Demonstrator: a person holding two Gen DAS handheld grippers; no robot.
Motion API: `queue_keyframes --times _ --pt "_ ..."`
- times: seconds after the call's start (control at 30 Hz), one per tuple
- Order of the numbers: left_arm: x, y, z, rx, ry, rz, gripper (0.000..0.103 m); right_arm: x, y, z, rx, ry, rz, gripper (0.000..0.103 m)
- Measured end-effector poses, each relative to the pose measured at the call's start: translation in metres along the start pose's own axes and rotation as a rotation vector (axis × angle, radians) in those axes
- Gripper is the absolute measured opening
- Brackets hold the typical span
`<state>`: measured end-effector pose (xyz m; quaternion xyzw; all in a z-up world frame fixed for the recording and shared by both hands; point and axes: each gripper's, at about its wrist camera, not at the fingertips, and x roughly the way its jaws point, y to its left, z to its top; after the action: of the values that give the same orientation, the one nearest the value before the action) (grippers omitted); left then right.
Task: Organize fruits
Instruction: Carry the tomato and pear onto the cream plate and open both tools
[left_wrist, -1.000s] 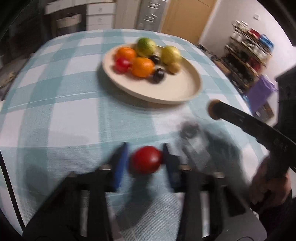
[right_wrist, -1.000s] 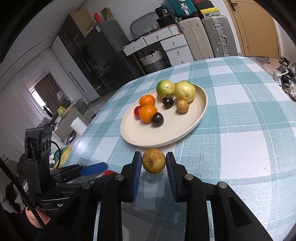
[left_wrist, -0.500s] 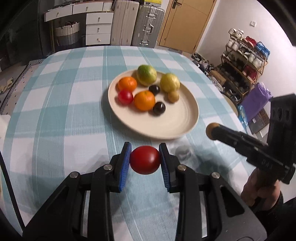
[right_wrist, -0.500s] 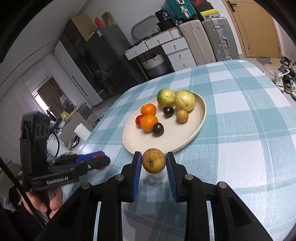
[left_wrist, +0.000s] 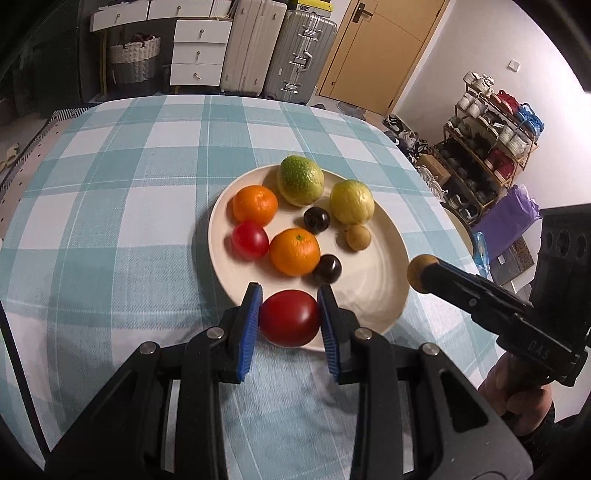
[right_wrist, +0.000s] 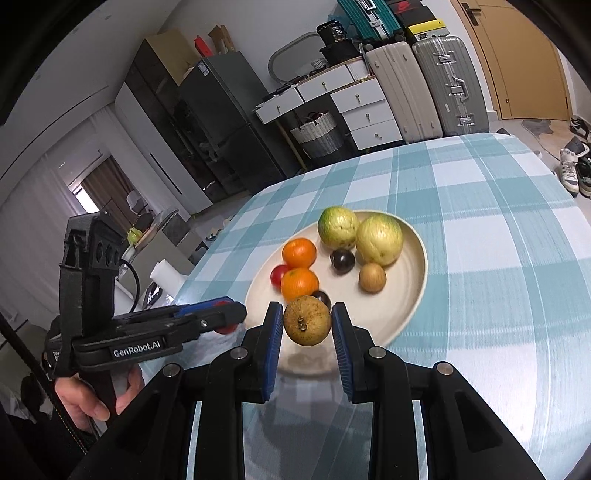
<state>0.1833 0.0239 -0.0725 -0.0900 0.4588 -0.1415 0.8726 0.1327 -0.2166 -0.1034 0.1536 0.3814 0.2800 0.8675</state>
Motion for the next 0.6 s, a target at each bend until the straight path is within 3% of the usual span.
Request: queue_keyframes --times 0.6 --pt "0.033 0.018 0.018 -0.037 0.034 -0.033 0.028 0.046 -0.014 0.031 0.038 0.054 -0.007 0.028"
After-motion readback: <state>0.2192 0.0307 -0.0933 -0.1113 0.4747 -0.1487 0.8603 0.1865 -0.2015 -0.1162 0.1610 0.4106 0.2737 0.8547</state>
